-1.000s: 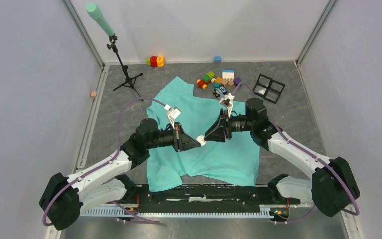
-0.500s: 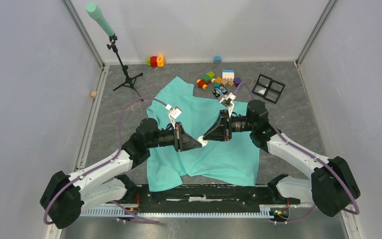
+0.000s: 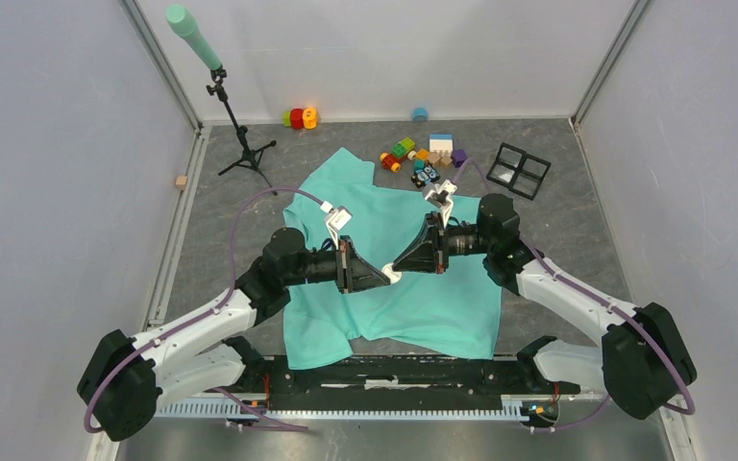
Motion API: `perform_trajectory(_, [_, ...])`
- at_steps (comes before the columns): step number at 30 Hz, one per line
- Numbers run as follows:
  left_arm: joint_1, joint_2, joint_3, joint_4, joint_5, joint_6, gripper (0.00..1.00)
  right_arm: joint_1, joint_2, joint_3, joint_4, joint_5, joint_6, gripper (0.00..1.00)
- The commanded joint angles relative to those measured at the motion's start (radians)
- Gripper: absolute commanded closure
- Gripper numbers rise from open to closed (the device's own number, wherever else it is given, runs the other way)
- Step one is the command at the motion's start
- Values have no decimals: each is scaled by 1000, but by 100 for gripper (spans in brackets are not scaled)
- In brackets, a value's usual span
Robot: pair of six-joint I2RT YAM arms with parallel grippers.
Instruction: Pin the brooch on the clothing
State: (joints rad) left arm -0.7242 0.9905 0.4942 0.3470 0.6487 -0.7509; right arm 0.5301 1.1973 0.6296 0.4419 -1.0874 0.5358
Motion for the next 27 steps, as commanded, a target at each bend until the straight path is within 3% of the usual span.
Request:
perform_trajectory(1, [2, -3, 41, 39, -4, -10, 98, 8, -33, -4, 58, -25, 4, 100])
perform_trajectory(4, [3, 0, 46, 37, -6, -8, 97, 8, -41, -5, 71, -24, 15, 100])
perform_trajectory(13, [2, 3, 48, 26, -11, -12, 68, 9, -59, -26, 211, -15, 123, 100])
perform_trajectory(27, [1, 24, 47, 101, 0, -41, 57, 8, -47, -41, 227, -22, 140, 100])
